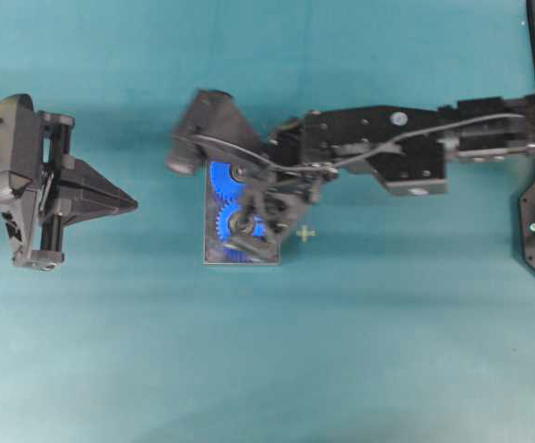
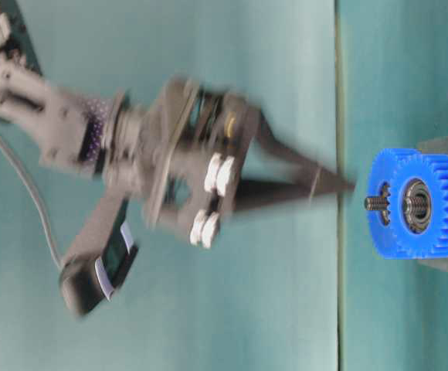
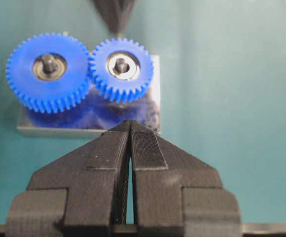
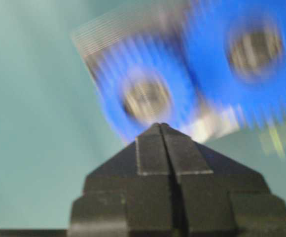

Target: Fit the small gear onto the shaft.

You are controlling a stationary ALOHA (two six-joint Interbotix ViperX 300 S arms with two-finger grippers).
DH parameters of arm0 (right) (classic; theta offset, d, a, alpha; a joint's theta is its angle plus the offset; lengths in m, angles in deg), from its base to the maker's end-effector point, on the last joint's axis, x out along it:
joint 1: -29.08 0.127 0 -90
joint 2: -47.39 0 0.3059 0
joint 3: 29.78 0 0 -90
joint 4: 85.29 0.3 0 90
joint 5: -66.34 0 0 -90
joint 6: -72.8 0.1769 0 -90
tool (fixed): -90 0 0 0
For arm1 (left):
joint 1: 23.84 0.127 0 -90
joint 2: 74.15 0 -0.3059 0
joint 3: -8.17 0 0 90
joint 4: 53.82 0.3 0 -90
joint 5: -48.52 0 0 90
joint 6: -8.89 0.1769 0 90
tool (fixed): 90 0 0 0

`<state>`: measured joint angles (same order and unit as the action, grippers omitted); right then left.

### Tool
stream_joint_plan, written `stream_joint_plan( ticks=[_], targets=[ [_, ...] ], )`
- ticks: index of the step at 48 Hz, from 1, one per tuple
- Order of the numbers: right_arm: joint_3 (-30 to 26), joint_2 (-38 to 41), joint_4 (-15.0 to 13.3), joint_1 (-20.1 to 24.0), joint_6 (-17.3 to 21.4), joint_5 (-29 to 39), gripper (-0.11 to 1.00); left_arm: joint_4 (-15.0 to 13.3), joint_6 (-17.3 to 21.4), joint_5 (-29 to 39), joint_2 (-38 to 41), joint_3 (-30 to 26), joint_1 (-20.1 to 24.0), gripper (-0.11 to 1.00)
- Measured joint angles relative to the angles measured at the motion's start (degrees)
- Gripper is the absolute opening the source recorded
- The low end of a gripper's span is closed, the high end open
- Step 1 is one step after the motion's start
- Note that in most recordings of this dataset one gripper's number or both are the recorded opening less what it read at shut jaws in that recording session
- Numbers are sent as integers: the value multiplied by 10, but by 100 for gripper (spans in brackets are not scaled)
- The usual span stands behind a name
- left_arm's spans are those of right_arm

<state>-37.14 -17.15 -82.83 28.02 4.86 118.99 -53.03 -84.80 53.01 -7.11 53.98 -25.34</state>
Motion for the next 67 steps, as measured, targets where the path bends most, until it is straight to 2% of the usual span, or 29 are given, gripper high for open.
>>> stream_joint_plan(
  ticks=[10,15,28,41,46,53,67],
  targets=[
    [-28,42,0,-13,-4,-8,-1,0,0,1,0,0,0,0],
    [-25,49,0,-18,-4,-7,-1,0,0,1,-1,0,0,0],
    [40,9,6,-20,-3,-10,-1,0,0,0,0,0,0,0],
    [86,-32,30,12,18,0,-1,0,0,0,-2,0,0,0],
    [76,-42,32,16,21,-11,-1,0,1,0,-1,0,0,0],
    [41,-40,15,-11,21,-34,-1,0,0,-2,-1,0,0,0],
    [-20,36,10,-22,-3,-38,-1,0,0,-3,-1,0,0,0]
  ],
)
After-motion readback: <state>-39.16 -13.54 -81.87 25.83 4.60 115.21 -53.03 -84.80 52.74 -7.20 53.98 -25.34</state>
